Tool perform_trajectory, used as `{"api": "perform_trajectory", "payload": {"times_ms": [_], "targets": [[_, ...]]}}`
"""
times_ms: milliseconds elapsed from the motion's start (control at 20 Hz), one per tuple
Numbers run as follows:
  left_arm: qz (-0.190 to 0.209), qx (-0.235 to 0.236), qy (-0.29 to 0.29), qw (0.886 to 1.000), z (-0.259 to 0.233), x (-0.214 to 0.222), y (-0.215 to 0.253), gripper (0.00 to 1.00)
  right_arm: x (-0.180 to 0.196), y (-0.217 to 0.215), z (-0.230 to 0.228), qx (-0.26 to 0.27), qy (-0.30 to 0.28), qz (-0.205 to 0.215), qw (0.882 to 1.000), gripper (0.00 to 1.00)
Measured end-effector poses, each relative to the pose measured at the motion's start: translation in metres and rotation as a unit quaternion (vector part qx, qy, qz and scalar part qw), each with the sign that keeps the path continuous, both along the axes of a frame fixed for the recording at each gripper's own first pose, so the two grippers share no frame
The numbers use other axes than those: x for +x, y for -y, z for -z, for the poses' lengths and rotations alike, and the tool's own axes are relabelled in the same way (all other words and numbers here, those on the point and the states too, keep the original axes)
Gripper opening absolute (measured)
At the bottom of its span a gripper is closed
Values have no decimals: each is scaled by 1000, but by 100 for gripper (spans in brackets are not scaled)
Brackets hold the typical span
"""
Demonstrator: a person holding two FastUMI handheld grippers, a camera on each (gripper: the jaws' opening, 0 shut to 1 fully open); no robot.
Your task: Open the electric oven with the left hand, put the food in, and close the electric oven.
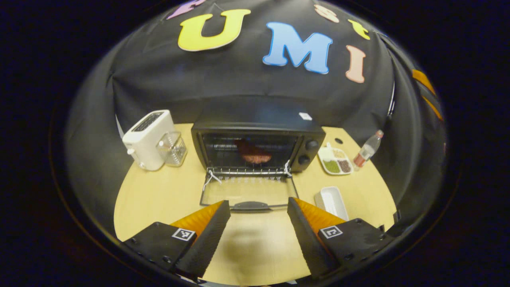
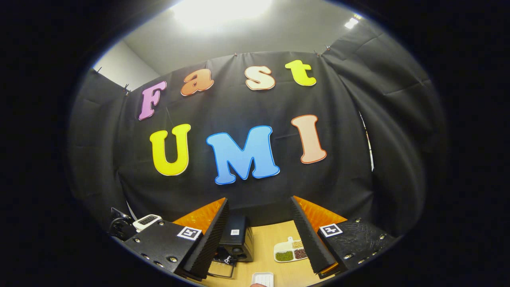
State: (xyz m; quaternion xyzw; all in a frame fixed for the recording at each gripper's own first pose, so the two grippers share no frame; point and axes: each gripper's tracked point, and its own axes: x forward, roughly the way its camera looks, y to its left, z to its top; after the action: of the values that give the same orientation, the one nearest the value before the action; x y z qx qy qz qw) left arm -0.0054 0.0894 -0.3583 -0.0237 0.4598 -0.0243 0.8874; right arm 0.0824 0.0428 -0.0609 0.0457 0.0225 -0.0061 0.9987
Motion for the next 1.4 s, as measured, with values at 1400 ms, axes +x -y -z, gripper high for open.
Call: {"api": "perform_trajectory", "payload": {"times_ms": [1400], "targets": [[13, 27, -250, 968, 174, 2, -11, 100, 2, 77, 43, -18, -49, 69, 996, 92]]}}
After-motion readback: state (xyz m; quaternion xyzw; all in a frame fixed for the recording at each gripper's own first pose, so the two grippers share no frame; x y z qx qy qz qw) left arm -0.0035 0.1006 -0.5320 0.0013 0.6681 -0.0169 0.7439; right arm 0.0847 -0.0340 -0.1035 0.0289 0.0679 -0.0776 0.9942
